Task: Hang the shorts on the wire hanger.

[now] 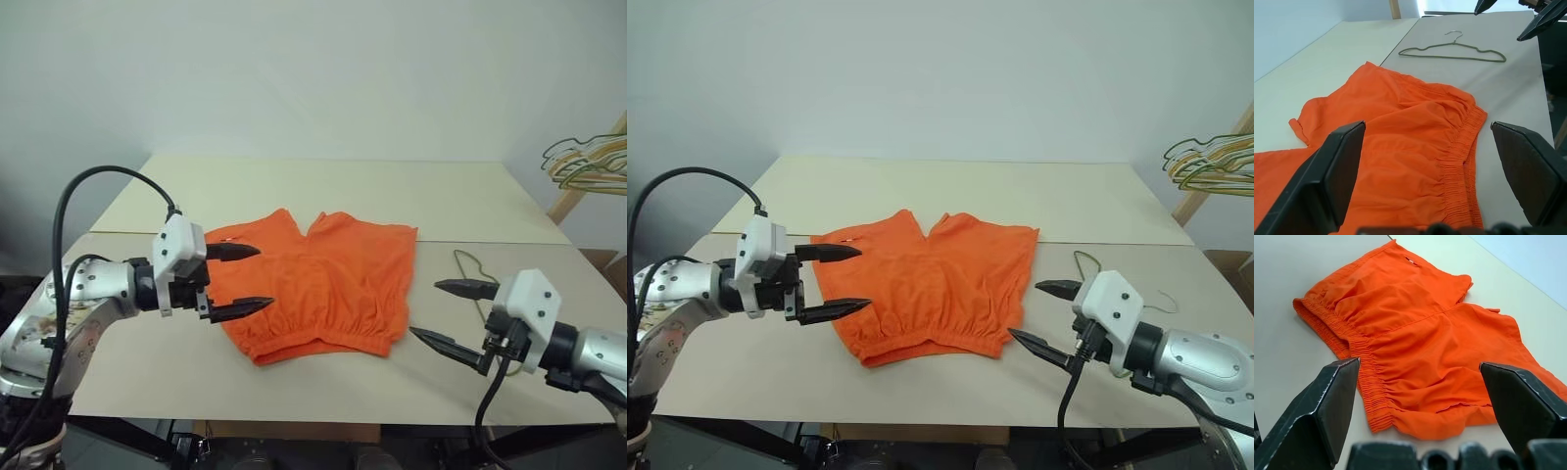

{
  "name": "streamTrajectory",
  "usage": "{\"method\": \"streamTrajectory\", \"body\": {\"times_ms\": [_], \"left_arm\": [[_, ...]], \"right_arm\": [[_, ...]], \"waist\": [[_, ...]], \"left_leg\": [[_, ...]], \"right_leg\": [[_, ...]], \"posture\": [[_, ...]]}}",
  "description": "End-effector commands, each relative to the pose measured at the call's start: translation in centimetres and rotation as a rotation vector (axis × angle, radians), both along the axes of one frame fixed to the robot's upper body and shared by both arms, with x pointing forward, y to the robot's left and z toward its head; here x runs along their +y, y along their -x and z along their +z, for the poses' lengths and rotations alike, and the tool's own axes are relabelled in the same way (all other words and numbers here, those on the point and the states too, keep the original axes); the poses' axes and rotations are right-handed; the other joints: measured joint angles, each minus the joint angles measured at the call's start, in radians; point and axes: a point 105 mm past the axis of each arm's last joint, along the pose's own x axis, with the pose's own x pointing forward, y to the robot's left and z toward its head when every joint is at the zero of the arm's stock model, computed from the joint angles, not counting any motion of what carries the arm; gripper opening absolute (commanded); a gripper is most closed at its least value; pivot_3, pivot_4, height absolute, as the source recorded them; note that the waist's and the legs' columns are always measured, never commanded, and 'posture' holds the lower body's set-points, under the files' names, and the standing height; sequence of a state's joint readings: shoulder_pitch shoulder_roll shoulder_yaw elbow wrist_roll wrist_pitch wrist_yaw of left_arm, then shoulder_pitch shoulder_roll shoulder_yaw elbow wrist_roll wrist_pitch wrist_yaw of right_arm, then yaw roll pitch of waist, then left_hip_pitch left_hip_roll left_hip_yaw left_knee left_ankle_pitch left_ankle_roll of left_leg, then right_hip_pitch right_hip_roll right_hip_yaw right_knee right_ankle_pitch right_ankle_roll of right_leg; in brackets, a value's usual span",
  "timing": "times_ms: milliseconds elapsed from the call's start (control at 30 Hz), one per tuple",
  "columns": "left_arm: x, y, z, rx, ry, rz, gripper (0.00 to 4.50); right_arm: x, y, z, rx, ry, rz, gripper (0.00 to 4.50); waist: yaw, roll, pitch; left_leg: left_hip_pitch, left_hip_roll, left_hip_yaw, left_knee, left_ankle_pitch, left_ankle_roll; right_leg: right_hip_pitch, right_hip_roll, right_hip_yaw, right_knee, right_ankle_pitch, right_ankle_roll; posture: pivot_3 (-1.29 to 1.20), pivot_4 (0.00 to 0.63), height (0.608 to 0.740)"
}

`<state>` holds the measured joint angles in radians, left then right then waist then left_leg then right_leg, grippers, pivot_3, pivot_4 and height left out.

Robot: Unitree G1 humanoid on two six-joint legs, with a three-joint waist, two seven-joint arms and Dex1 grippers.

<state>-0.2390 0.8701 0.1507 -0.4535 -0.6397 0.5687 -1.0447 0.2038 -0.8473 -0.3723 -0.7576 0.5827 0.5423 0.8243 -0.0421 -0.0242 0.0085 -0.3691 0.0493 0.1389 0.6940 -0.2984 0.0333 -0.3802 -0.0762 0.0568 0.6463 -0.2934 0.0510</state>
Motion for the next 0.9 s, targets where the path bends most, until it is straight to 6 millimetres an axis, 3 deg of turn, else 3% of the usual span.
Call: {"method": "streamTrajectory", "body": {"times_ms": [33,367,600,700,900], "left_arm": [[0.1,0.3,0.8,-0.055,-0.029,-0.029,4.45],[0.1,0.9,1.1,-0.026,-0.011,-0.048,4.45],[-0.3,1.3,1.1,0.001,0.002,-0.090,4.45],[-0.4,1.2,1.0,-0.003,0.008,-0.088,4.45],[-0.5,1.4,0.7,0.000,0.010,-0.088,4.45]], "right_arm": [[0.4,0.0,1.1,-0.061,0.005,0.022,4.50],[2.1,0.4,-0.1,-0.058,0.042,0.077,4.50],[5.6,-0.6,-4.7,-0.040,0.314,0.257,4.50],[7.1,-1.1,-5.6,-0.045,0.366,0.346,4.50],[8.2,-3.4,-8.4,-0.031,0.530,0.375,4.50]], "waist": [[0.000,0.000,0.000],[0.000,0.000,0.000],[-0.006,0.000,0.000],[-0.007,0.000,0.000],[-0.007,-0.001,0.000]], "left_leg": [[0.000,0.000,0.000,0.000,0.000,0.000],[0.000,0.000,0.000,0.000,0.000,0.000],[-0.001,0.000,0.000,0.000,0.001,-0.001],[-0.002,0.000,0.001,0.000,0.001,-0.002],[-0.003,0.000,0.001,0.001,0.002,-0.004]], "right_leg": [[0.000,0.000,0.000,0.000,0.000,0.000],[0.000,0.000,0.000,0.000,0.000,0.000],[-0.003,0.000,0.000,0.001,0.000,0.000],[-0.004,0.000,0.000,0.001,0.000,0.000],[-0.005,0.000,0.000,0.001,0.000,0.000]], "posture": [[-0.06,0.000,0.740],[-0.05,0.000,0.740],[-0.08,0.000,0.740],[-0.08,0.000,0.740],[-0.08,0.000,0.740]]}}
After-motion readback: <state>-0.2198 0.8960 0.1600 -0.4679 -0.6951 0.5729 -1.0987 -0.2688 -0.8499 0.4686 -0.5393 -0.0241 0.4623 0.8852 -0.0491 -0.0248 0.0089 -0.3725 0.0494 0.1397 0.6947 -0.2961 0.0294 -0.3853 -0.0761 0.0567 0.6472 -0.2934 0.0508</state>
